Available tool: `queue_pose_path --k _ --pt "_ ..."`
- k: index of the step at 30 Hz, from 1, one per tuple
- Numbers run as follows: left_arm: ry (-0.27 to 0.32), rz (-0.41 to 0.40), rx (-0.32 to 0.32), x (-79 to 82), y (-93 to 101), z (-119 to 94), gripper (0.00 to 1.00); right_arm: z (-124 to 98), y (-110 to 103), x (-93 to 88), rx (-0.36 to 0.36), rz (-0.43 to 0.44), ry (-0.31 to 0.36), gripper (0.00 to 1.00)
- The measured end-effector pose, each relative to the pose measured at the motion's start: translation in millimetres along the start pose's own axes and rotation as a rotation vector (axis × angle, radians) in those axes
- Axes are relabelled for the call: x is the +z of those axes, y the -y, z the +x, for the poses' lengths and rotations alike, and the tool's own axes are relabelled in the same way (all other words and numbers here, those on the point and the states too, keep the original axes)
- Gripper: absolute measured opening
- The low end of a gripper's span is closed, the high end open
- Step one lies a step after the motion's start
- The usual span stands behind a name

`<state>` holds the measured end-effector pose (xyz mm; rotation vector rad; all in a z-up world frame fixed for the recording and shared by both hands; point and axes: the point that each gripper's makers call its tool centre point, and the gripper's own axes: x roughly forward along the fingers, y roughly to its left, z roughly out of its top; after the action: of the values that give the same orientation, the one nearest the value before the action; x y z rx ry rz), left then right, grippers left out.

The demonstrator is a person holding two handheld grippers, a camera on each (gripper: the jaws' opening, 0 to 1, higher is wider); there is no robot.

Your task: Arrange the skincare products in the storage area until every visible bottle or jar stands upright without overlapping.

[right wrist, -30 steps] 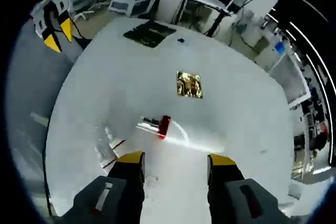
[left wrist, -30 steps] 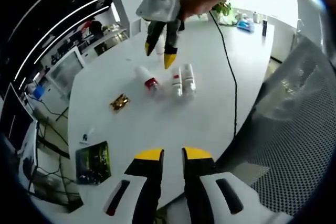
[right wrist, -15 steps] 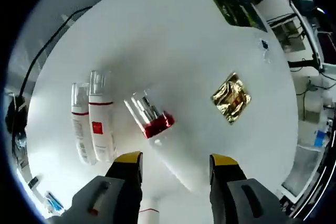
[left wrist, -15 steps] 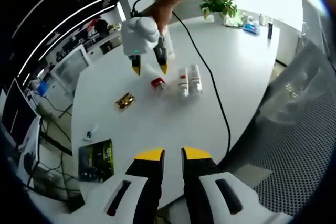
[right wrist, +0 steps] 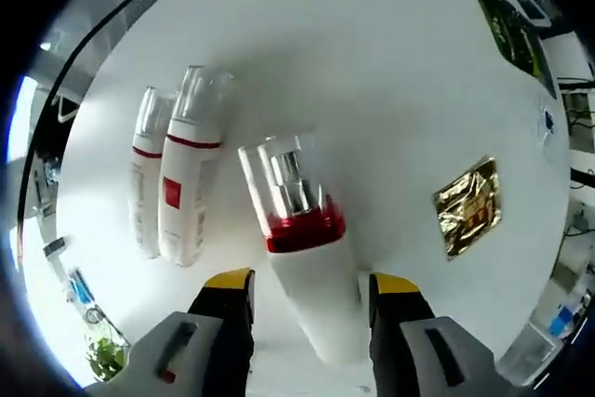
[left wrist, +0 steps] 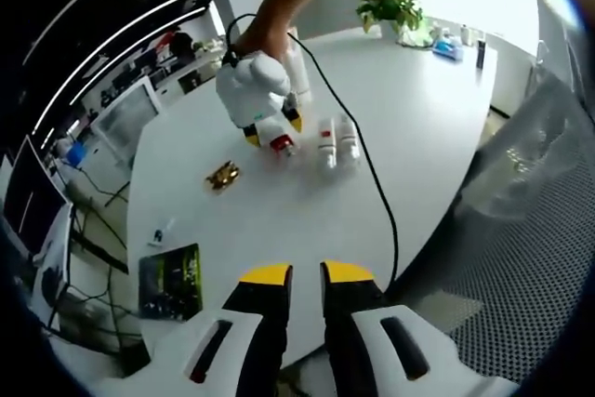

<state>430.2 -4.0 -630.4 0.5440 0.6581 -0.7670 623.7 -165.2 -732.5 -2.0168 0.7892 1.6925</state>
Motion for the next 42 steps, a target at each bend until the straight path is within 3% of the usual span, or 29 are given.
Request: queue_pose_path --k 3,7,10,13,15,16,21,22,25,31,34,42 --pt "-0.005 -0.002 0.0 -1.8 -0.6 0.6 0.15 -0.5 8.0 1.0 -0.023 0.004 -0.007 0.35" --pt "-0.01 0.001 -0.003 -3.0 -0.1 1.1 0.15 -0.9 12.0 2.3 -0.037 0.082 0.012 0.28" --pt "-0.014 -0.007 -0.002 -3.8 -0.5 1.2 0.15 -0.7 10.1 1.6 -0.028 0.094 0.025 0.26" --pt "-0.014 -0.005 -0.002 -4.2 -0.5 1.3 0.15 -1.2 8.5 0.3 -0.024 0.205 0.06 0.23" --pt "-0.022 -0.007 -0.003 -5.5 -0.4 1.5 0.15 -2.9 8.6 0.7 -0.024 0.393 0.129 0.22" --pt "-0.021 -0.004 -0.005 -5.2 -0.1 1.8 0.15 -3.6 10.3 1.0 -0.035 0.434 0.159 0.22" --pt "-0.016 -0.009 0.001 -4.1 -1.2 0.7 0.15 -9.0 7.2 -2.6 -0.061 0.47 0.179 0.21" --pt "-0.015 -0.007 0.0 -3.8 -0.9 0.8 0.15 -11.0 5.9 1.0 -0.054 0.519 0.209 0.21" --pt "-0.017 -0.001 -0.002 -3.9 -0.1 0.7 0.15 -18.0 8.9 1.6 -0.085 0.545 0.23 0.21" --pt "-0.013 0.002 -0.001 -3.0 -0.1 -0.1 0.15 -38.9 17.1 7.4 -0.151 0.684 0.324 0.21" --pt "-0.006 -0.001 -0.001 -1.5 -0.4 -0.2 0.15 -53.1 21.0 12.1 -0.191 0.757 0.389 0.21" --pt "0.006 0.001 -0.001 1.0 -0.5 -0.7 0.15 -111.2 30.1 25.7 -0.336 1.079 0.716 0.2"
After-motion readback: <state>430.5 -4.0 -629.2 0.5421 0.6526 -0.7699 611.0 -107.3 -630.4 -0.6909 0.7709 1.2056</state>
